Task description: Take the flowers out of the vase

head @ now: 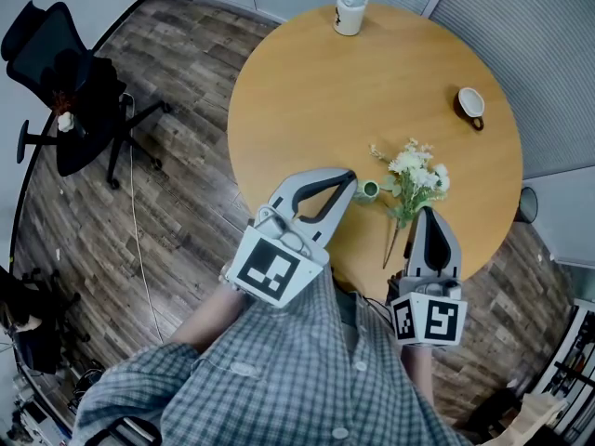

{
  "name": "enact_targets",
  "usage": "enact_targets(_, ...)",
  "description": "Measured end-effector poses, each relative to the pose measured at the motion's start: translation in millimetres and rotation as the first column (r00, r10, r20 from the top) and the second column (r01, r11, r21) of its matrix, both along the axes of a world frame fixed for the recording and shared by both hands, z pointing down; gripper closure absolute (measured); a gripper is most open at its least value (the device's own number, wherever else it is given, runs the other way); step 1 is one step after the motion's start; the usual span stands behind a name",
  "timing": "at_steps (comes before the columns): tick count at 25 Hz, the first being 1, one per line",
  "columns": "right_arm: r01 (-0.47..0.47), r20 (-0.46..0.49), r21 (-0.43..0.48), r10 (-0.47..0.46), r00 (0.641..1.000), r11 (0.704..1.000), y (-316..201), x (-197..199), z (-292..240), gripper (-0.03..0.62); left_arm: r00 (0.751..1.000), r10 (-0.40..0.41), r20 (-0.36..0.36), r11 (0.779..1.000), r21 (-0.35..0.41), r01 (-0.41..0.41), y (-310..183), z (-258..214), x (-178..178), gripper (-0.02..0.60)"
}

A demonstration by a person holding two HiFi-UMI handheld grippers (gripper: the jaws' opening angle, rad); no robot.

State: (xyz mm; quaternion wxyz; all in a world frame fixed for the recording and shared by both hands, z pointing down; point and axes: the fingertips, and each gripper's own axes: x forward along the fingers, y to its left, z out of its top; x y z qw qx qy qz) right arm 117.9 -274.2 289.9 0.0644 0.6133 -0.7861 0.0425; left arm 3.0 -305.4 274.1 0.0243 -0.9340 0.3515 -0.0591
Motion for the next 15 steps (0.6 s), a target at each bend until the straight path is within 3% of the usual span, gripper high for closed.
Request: enact_targets(15, -0.016, 0.003, -0.015, 0.017, 1.0, 1.0, 1.8, 4.5, 3.6, 0.585, 1.0, 0.01, 0.007, 1.0, 0.001, -0.01, 1.6, 2.8, 3.0, 0.574)
